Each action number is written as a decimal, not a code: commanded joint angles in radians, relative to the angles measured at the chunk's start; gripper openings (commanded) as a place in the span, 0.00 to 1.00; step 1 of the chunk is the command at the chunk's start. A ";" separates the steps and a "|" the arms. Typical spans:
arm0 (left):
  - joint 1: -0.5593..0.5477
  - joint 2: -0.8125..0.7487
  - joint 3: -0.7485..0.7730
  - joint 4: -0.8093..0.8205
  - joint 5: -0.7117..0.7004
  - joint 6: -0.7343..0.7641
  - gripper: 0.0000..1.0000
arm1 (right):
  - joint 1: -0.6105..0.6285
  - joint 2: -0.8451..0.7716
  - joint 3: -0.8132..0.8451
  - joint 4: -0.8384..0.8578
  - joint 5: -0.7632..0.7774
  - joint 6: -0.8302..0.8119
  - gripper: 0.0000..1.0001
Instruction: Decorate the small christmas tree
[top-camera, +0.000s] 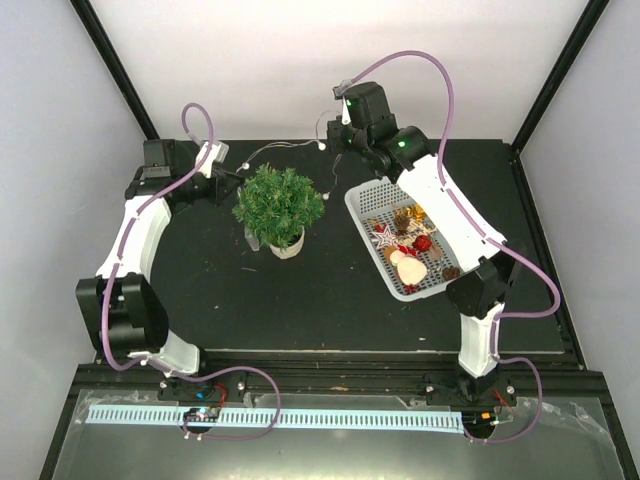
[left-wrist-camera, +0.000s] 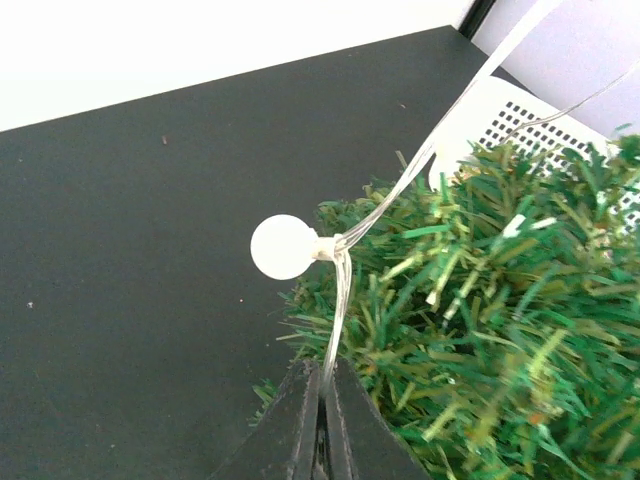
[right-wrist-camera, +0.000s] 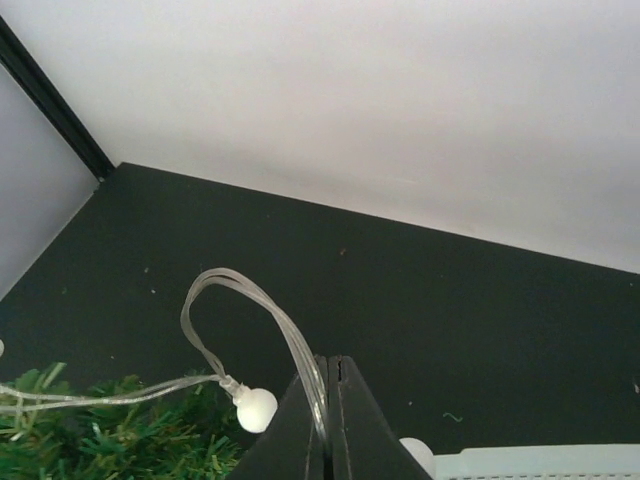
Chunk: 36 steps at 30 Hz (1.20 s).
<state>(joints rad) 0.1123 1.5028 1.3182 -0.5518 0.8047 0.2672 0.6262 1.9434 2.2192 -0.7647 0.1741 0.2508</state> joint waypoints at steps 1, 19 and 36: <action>0.007 0.060 0.076 -0.010 0.047 -0.016 0.04 | -0.011 0.006 -0.011 -0.008 -0.003 0.011 0.01; 0.007 0.152 0.145 -0.071 0.071 0.011 0.43 | -0.031 -0.024 -0.156 0.001 -0.041 0.040 0.01; 0.018 0.059 0.122 -0.022 -0.042 0.009 0.84 | -0.026 -0.283 -0.419 0.067 -0.110 0.065 0.01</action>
<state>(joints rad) 0.1215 1.6009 1.4235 -0.5961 0.7910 0.2741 0.5995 1.6962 1.8088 -0.7242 0.0975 0.3058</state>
